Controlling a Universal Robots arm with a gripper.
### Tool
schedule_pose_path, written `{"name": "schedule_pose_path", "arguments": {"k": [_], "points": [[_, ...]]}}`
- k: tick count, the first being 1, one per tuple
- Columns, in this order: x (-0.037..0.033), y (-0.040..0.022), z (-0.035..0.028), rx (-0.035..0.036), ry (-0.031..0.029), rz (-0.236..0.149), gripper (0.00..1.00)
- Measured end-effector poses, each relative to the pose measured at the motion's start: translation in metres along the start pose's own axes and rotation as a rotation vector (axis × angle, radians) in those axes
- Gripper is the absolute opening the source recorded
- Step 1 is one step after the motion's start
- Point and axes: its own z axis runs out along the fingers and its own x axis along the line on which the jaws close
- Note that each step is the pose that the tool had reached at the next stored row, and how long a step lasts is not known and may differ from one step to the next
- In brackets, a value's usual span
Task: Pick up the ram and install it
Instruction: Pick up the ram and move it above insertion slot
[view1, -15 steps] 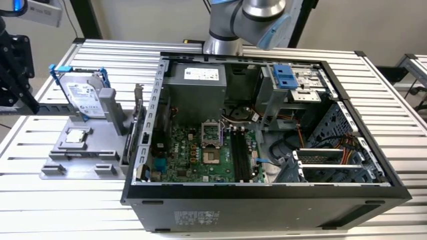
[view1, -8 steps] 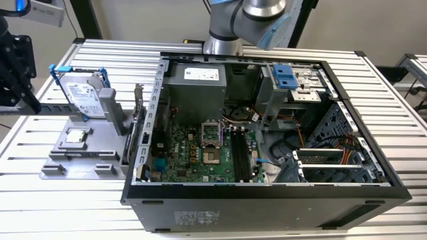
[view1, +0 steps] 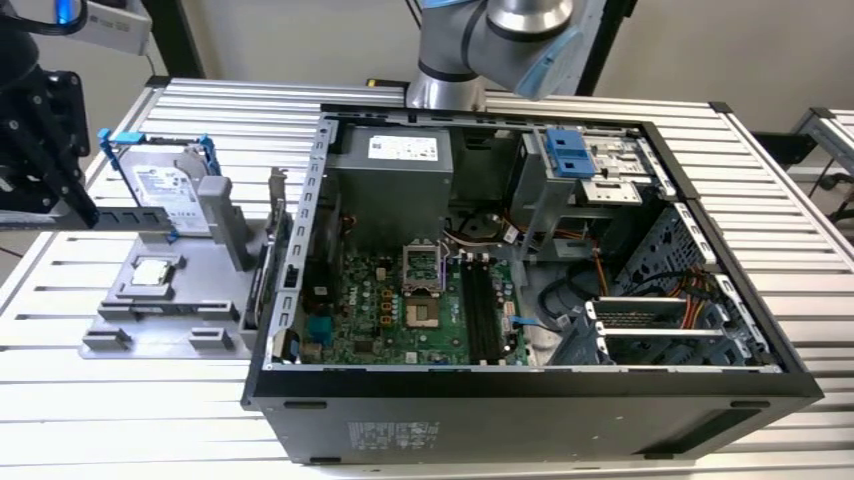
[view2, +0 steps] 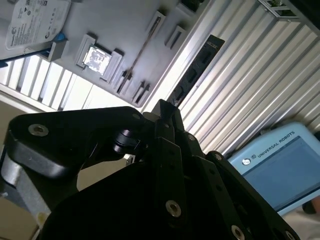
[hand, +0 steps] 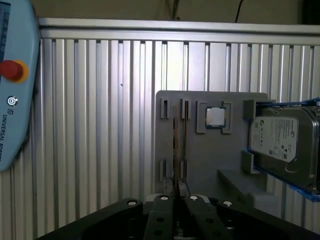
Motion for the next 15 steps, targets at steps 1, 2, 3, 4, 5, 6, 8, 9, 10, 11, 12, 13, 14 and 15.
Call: {"name": "schedule_pose_path", "arguments": {"k": [1,2,3,4,5,6,8,9,10,11,12,13,14,15], "points": [[0.0,-0.0016,0.0,-0.0001,0.0,0.0,0.0],[0.0,-0.0033,0.0,-0.0001,0.0,0.0,0.0],[0.0,-0.0053,-0.0001,-0.0001,0.0,0.0,0.0],[0.0,-0.0072,-0.0001,-0.0002,0.0001,0.0,0.0],[0.0,-0.0091,-0.0002,-0.0002,0.0001,0.0,0.0],[0.0,-0.011,-0.0001,-0.0001,0.0,0.0,0.0],[0.0,-0.015,-0.0001,-0.0001,0.0,0.0,0.0],[0.0,-0.0169,-0.0002,-0.0002,0.0,0.0,0.0],[0.0,-0.0187,-0.0002,-0.0002,0.0,0.0,0.0],[0.0,-0.0208,-0.0002,-0.0001,0.0,0.0,0.0],[0.0,-0.0228,-0.0002,-0.0002,0.0,0.0,0.0],[0.0,-0.0248,-0.0002,-0.0003,0.0001,0.0,0.0],[0.0,-0.0268,-0.0003,-0.0003,0.0001,0.0,0.0],[0.0,-0.0289,-0.0003,-0.0003,0.0,0.0,0.0]]}}
